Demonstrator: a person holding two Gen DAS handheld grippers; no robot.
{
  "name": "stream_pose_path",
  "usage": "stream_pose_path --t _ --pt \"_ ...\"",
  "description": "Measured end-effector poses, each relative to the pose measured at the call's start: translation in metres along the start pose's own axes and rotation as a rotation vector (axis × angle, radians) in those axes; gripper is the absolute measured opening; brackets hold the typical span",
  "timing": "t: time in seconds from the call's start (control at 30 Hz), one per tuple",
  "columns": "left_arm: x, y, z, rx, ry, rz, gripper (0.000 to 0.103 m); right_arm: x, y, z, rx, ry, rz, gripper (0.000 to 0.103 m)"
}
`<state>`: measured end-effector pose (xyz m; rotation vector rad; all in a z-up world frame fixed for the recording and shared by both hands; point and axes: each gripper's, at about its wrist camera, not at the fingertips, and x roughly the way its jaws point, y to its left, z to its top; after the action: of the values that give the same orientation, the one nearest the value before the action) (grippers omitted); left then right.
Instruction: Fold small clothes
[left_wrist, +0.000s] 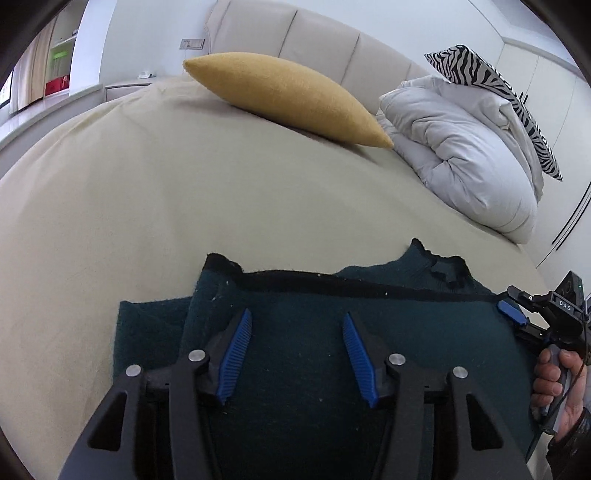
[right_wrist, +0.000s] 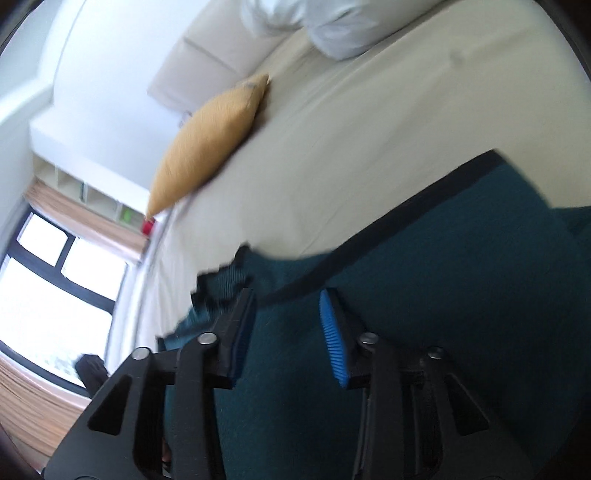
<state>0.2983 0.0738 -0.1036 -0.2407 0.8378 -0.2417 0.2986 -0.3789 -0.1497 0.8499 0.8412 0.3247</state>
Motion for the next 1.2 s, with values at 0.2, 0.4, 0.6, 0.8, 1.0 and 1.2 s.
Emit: stream_pose_path --t 0.2,0.4,0.6,0.8,1.0,1.2 --pt "0.001 -0.001 -0.001 -0.004 -0.008 -0.005 0.054 -0.075 -0.07 0.011 0.138 -0.221 0.009 0.027" --pt "-0.033 -0.019 -0.012 0.004 0.006 0.109 0.056 -0.164 -0.066 -0.015 0.147 -0.313 -0.223 0.031" --pt "-0.086 -0.064 -0.07 0.122 -0.011 0.177 0.075 -0.155 0.04 -0.109 -0.055 -0.127 0.037 0.06" --pt "-0.081 -0.045 -0.1 0.147 0.066 0.167 0.075 -0.073 0.058 -0.182 -0.113 0.073 0.026 0.05" --pt "-0.078 -0.045 -0.103 0.15 0.056 0.167 0.075 -0.138 0.007 -0.169 0.073 -0.073 -0.047 0.044" --pt "-0.078 -0.045 -0.105 0.15 0.048 0.16 0.075 -0.241 -0.035 -0.181 0.219 -0.306 -0.202 0.056"
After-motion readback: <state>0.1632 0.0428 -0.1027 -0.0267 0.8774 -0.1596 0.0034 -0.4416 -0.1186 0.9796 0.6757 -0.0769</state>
